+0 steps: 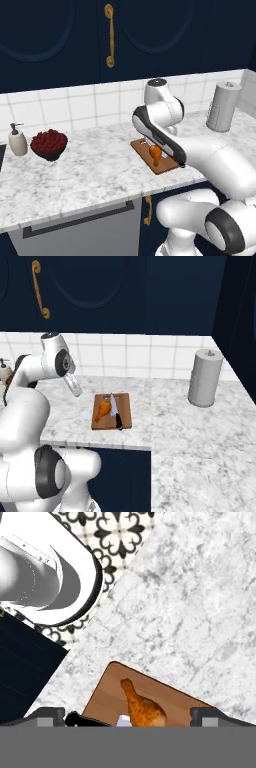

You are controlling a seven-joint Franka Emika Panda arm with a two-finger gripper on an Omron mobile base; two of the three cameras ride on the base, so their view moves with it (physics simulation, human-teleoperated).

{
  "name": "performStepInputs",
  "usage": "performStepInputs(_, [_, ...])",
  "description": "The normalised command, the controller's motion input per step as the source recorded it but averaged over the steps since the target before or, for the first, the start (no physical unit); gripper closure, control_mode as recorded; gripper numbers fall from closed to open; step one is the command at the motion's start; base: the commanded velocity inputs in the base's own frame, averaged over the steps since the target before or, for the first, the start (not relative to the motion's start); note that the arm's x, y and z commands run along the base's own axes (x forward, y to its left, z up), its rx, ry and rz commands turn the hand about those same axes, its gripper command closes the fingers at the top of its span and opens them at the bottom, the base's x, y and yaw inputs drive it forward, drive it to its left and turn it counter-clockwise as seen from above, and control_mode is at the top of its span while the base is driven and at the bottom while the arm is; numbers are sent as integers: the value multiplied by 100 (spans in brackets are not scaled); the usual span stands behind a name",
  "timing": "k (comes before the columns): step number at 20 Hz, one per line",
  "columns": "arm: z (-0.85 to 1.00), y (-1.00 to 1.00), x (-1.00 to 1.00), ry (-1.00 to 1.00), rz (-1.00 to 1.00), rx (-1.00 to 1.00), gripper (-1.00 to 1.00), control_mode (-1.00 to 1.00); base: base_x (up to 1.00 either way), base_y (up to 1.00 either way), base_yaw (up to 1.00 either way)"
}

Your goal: Pick up the knife from the drawer and place it on the cutting board. Then place the meat from the plate to the cutting board.

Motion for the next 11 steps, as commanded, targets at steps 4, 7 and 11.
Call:
performStepInputs(4, [17, 100, -100, 0, 20, -34, -100, -100, 0, 0, 0])
performStepInputs(7, [0, 75, -100, -2, 22, -28, -100, -100, 0, 0, 0])
performStepInputs(11, [0, 13, -67, -7, 16, -12, -100, -100, 0, 0, 0])
